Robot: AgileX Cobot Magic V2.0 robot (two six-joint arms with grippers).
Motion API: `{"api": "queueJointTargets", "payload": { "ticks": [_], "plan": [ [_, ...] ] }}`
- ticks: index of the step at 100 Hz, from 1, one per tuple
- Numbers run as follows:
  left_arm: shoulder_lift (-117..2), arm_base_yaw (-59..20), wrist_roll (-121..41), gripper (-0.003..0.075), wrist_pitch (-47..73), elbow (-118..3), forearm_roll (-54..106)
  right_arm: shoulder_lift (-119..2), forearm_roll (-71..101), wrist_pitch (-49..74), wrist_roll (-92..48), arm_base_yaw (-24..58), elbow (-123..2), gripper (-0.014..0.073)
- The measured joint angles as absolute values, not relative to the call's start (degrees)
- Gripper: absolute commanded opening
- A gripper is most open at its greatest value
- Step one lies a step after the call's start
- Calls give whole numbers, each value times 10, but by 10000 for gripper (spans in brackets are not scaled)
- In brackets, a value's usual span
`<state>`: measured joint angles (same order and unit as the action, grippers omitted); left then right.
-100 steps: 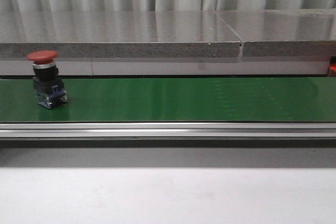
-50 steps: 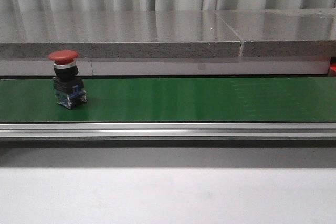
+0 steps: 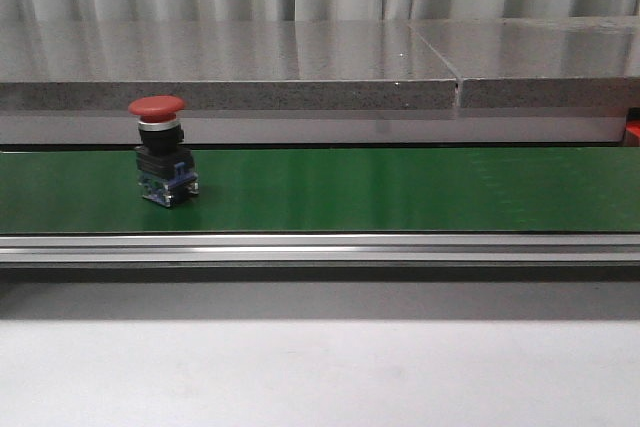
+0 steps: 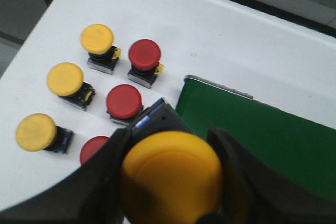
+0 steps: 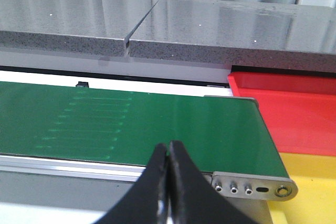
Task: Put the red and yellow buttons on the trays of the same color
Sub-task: 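Lower the yellow button onto the green belt and open the left gripper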
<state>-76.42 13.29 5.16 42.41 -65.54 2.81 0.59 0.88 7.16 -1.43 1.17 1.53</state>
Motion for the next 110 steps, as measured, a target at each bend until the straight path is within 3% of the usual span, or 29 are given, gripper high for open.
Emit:
{"api": "queueJointTargets", "payload": {
  "ticks": [45,90,99,110],
  "plan": [
    [-936,39,18,-19,514,-758,29,6,9,72,-14,12,15,-67],
    [-977,35,-11,-11,560,-761,30,6,9,72,-14,12,15,-67],
    [-978,35,-19,50,562,-762,30,6,9,72,-14,12,15,-67],
    [-988,35,-23,210,568,-764,32,6,9,72,-14,12,15,-67]
  ]
}}
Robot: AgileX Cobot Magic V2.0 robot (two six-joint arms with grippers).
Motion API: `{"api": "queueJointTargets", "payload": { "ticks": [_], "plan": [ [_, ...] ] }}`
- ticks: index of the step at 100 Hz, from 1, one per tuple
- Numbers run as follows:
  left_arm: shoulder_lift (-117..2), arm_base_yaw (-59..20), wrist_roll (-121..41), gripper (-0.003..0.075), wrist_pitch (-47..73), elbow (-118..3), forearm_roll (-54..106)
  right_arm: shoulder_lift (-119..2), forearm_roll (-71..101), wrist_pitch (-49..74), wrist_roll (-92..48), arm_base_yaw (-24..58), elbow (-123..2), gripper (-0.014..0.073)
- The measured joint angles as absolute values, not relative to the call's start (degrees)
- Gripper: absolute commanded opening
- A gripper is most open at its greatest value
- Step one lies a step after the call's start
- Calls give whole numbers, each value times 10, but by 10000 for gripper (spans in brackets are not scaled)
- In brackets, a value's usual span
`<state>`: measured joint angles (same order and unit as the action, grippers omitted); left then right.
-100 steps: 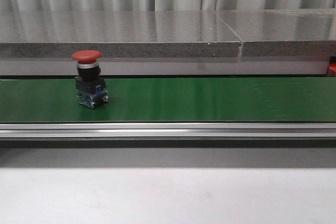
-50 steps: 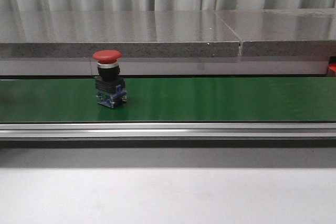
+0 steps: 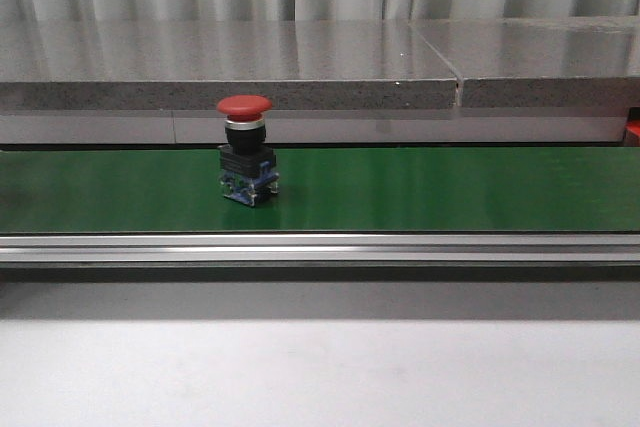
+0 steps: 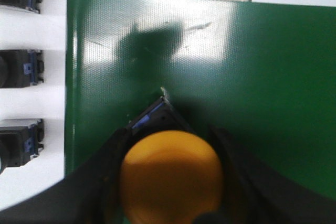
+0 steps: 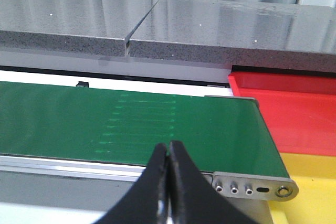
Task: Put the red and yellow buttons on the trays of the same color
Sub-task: 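Lower the yellow button onto the green belt and open the left gripper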
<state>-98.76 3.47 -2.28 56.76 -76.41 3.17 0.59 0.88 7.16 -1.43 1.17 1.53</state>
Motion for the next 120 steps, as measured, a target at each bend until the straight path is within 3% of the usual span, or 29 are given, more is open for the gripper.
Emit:
{"api": "queueJointTargets", "payload": {
  "ticks": [18,27,67,120],
  "plan": [
    [-994,35,-42,587,572,-768,43,6,9,72,-14,12,15,-67],
    [-1001,35,-48,678,573,-766,44,6,9,72,-14,12,15,-67],
    [-988,26,-60,671,573,-793,45,6,9,72,-14,12,15,-67],
    [-862,-62,-68,671,550,-838,53,6,9,72,-14,12,15,-67]
  ]
}}
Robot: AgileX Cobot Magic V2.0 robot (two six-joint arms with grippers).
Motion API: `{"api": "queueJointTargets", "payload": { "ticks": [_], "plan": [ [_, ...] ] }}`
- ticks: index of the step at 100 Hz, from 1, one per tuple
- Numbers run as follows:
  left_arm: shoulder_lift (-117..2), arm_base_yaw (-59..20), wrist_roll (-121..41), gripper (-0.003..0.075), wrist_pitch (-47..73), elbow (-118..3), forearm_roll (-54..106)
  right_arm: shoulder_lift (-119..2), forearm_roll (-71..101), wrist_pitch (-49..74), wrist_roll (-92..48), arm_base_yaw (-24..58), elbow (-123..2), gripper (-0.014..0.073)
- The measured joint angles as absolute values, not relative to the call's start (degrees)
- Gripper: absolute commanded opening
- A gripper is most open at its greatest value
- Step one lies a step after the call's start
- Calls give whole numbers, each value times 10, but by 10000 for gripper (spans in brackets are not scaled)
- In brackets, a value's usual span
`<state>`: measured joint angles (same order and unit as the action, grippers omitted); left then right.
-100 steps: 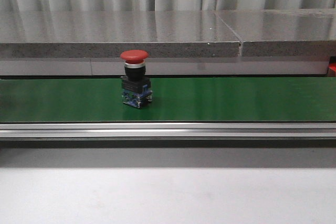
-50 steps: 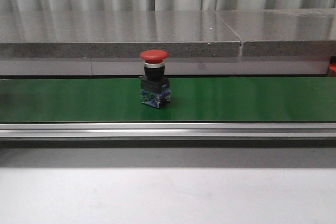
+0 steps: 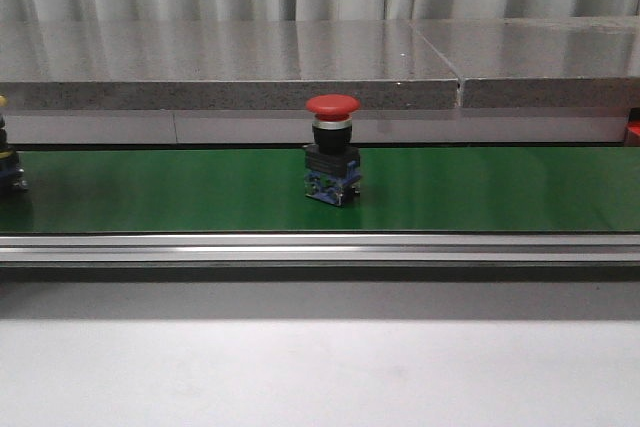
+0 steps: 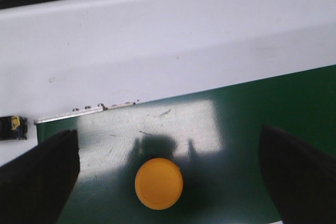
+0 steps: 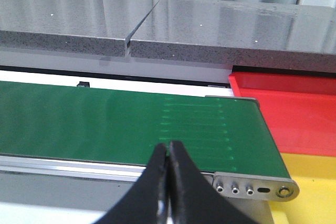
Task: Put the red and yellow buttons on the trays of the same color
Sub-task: 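Lower the yellow button onto the green belt and open the left gripper, then move the right gripper above the red button arriving on the belt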
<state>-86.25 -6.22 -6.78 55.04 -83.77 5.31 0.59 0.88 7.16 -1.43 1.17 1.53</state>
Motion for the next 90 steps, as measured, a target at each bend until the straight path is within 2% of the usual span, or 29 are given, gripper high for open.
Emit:
{"api": "queueJointTargets", "payload": {
  "ticks": [26,72,90],
  "plan": [
    [-732,-64,-68,671,471,-750,61,6,9,72,-14,12,15,-67],
    [-441,-64,-68,671,286,-441,61,6,9,72,-14,12,15,-67],
    [-326,-64,-68,653,263,-334,65,6,9,66,-14,12,15,-67]
  ]
}}
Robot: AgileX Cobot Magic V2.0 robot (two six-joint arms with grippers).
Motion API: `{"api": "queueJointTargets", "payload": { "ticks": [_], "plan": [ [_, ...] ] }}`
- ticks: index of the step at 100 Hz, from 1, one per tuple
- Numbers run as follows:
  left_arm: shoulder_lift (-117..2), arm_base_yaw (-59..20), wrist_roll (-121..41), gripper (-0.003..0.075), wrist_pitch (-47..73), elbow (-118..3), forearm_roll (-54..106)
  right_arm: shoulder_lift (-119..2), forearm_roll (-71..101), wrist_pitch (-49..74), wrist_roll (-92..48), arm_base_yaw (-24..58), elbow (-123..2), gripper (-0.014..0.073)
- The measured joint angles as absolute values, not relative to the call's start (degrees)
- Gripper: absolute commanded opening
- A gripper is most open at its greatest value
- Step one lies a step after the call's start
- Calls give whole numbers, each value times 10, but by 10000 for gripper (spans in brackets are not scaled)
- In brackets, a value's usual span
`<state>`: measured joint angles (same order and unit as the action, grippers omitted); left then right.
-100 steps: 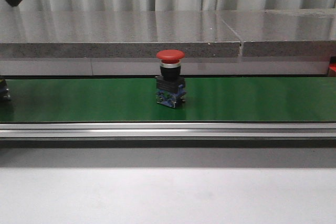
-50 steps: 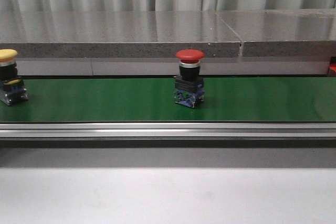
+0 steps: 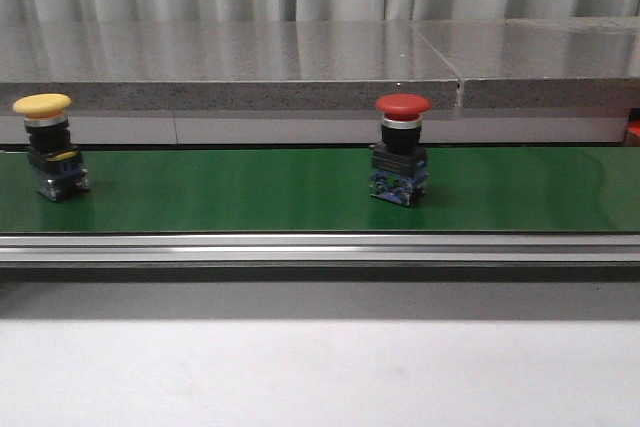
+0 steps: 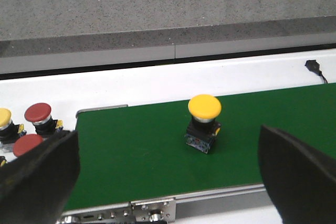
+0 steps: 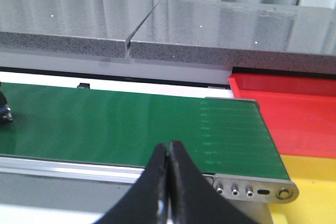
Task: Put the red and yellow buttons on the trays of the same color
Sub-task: 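Move the right gripper above the red button arriving on the belt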
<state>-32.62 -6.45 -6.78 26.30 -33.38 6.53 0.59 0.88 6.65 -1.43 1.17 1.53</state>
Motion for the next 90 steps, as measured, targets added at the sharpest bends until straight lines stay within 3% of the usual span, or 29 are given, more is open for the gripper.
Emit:
{"api": "queueJointTargets", "payload": {
  "ticks": [8,15,30,38,60,90],
  "plan": [
    [-288,-64,-68,585,262,-301,71,6,9,57,-14,12,15,-67],
    [-259,-64,-68,478,262,-280,81,6,9,46,-14,12,15,-67],
    [-220,-64,-68,128,262,-259,89,6,9,25,-14,12,15,-67],
    [-216,-64,-68,-20,262,-258,91,6,9,34,-14,12,2,-67],
    [-215,-64,-68,-19,258,-258,91,-26,26,121,-14,12,-93,-67],
    [-215,-64,-68,-19,258,-258,91,-220,33,313,-16,12,-279,-67]
  ]
}}
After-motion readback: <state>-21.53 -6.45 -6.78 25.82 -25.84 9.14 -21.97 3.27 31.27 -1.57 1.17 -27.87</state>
